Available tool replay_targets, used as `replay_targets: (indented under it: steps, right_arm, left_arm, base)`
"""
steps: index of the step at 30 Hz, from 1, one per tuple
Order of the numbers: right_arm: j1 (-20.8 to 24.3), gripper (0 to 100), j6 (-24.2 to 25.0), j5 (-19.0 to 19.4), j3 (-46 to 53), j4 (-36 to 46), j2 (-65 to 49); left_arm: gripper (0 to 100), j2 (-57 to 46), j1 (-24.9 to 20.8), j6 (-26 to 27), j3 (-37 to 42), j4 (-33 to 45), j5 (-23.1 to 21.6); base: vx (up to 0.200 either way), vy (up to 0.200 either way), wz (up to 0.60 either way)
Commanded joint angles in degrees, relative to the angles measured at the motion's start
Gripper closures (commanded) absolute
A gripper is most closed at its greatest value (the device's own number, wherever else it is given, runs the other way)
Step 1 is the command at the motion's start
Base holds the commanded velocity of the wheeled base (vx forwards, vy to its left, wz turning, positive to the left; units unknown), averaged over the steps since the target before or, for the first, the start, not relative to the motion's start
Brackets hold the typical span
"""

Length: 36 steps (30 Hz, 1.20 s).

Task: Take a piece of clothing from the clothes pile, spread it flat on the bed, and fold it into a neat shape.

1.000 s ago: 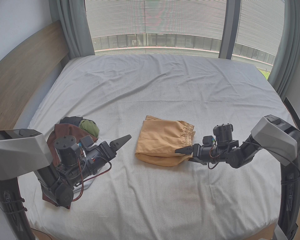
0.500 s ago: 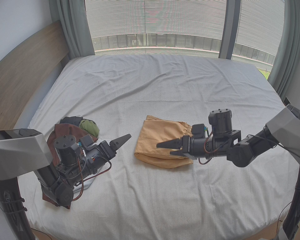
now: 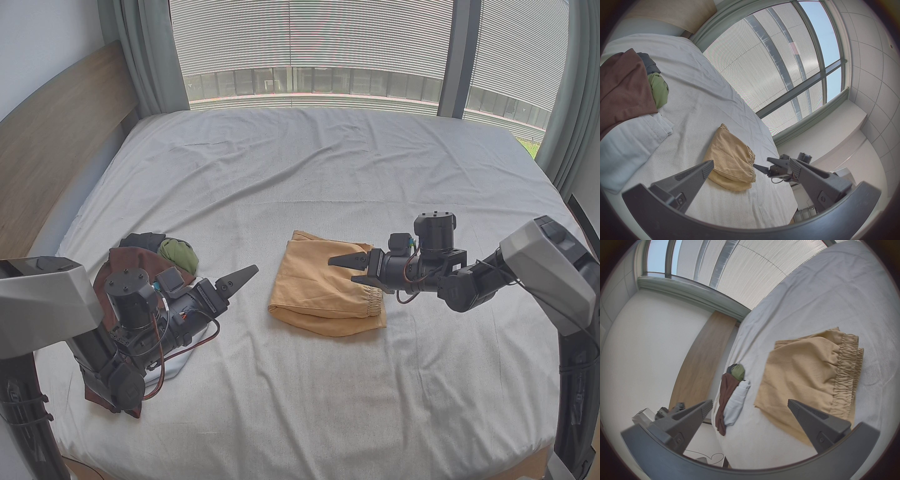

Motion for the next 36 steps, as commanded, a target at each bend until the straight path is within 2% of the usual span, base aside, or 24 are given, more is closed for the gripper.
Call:
replay_targets:
  steps: [1,8,12,20,21,22,23,25,27,29,30,31,33,36]
  right_arm:
    - [-1.5,0,-0.2,-0.1,-1.8,-0.1,6.8]
    - [-1.8,0,-2.1,-2.6,-1.0,-0.1,9.3]
    - [-1.7,0,-3.3,-3.8,1.9,-0.6,5.7]
    - [-1.3,0,-3.4,-3.8,15.4,-0.2,-26.2]
    - [-1.3,0,-3.4,-3.8,15.4,-0.2,-26.2]
    - [-1.9,0,-4.6,-3.9,19.6,-0.1,-34.6]
    - [-3.2,0,-7.2,-4.1,24.6,-0.1,-42.2]
    - [-4.6,0,-9.4,-4.3,28.3,-0.1,-47.0]
    - [-9.3,0,-14.8,-4.4,37.5,-0.2,-58.2]
    - [-10.0,0,-15.4,-4.4,38.6,-0.3,-59.4]
    - [-16.5,0,-20.0,-4.4,48.0,-0.2,-70.0]
    - [-17.7,0,-20.7,-4.4,49.5,-0.3,-71.9]
    - [-24.3,0,-24.1,-4.2,58.0,-0.3,-82.2]
    - [-29.1,0,-26.1,-3.8,66.2,-0.4,-95.0]
  left_arm:
    - [0,0.0,0.1,0.0,0.1,-0.1,0.0]
    - [0,-0.3,-0.1,0.0,0.3,-0.1,0.1]
    - [0,-5.2,-0.3,0.0,1.2,0.1,-0.1]
    - [0,-23.9,-2.4,0.1,11.1,1.1,-2.6]
    - [0,-23.9,-2.4,0.1,11.1,1.1,-2.6]
    - [0,-29.5,-2.8,0.4,14.6,1.4,-3.0]
    - [0,-34.5,-3.0,1.2,17.5,1.8,-3.0]
    - [0,-37.6,-3.2,2.3,19.4,2.2,-3.0]
    - [0,-45.2,-3.9,7.5,24.4,3.5,-3.0]
    - [0,-46.0,-3.9,8.2,24.9,3.6,-3.0]
    - [0,-51.3,-3.4,15.4,28.4,5.7,-2.6]
    - [0,-52.0,-3.4,16.8,29.1,6.2,-2.4]
    - [0,-57.0,-2.2,24.5,31.8,8.7,-1.0]
    - [0,-64.8,-0.7,27.0,31.8,16.1,3.1]
  base:
    - [0.0,0.0,0.0]
    - [0.0,0.0,0.0]
    - [0.0,0.0,0.0]
    - [0.0,0.0,0.0]
    - [0.0,0.0,0.0]
    - [0.0,0.0,0.0]
    - [0.0,0.0,0.0]
    - [0.0,0.0,0.0]
    - [0.0,0.0,0.0]
    - [0.0,0.0,0.0]
    - [0.0,0.0,0.0]
    - [0.0,0.0,0.0]
    - [0.0,0.0,0.0]
    - [0.0,0.0,0.0]
